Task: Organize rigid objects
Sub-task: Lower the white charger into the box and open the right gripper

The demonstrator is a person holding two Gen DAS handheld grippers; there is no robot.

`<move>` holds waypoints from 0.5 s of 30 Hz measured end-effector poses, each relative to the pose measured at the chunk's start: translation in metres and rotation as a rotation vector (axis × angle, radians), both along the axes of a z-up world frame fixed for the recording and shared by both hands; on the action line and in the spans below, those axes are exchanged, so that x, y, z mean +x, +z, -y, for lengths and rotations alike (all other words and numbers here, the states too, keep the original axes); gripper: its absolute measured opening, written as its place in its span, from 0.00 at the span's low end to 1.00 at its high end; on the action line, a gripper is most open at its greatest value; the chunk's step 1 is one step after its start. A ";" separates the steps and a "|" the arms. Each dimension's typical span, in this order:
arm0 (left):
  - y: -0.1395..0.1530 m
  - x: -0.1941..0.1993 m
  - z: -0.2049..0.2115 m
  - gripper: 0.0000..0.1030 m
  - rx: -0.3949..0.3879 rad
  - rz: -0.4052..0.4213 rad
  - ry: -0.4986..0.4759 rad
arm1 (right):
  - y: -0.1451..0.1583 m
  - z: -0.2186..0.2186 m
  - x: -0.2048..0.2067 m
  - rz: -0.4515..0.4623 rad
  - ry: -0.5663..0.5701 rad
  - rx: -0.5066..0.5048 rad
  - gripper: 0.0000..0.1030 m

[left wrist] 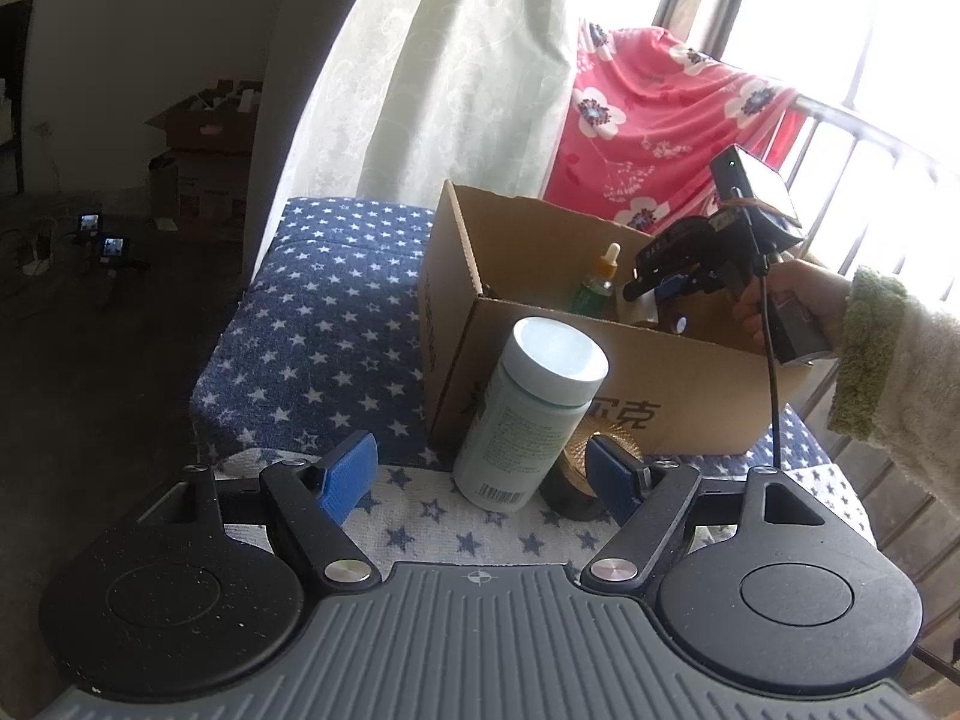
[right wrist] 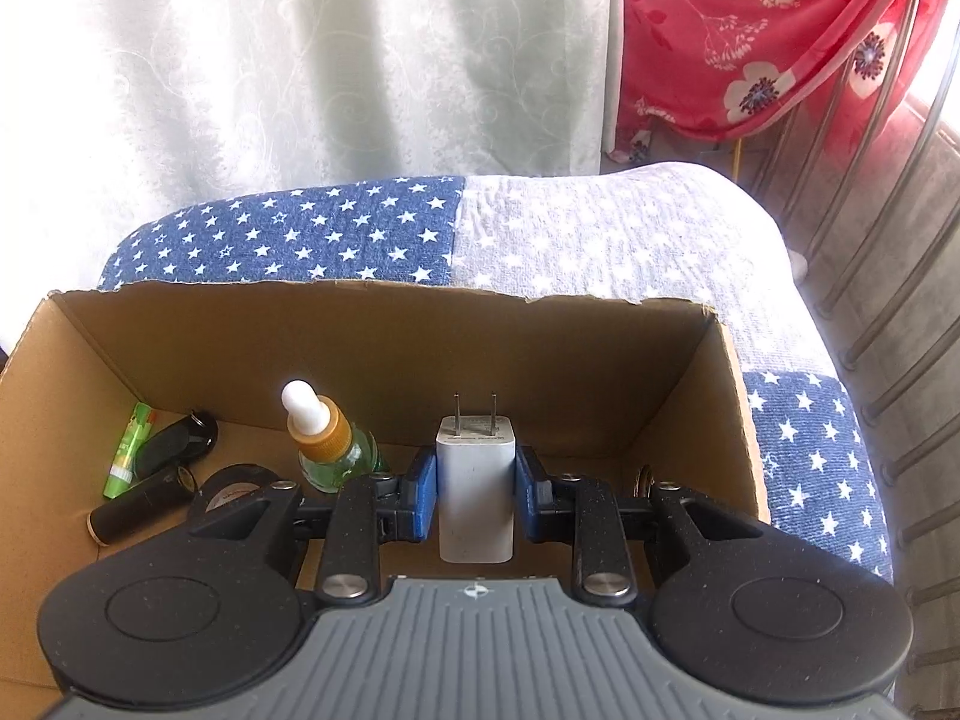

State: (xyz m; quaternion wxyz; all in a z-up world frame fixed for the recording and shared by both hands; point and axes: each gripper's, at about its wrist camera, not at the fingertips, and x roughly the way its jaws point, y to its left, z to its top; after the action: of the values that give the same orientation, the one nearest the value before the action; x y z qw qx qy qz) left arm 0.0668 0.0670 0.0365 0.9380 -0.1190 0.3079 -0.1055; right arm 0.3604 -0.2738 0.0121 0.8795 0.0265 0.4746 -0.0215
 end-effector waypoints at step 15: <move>-0.001 0.000 -0.003 0.74 -0.016 0.001 -0.004 | 0.001 -0.006 0.004 -0.049 0.008 -0.050 0.28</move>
State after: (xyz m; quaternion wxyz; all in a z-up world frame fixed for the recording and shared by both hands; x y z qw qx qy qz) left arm 0.0671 0.0700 0.0351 0.9369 -0.1258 0.3070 -0.1101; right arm 0.3641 -0.2678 0.0131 0.8682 0.0021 0.4953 -0.0306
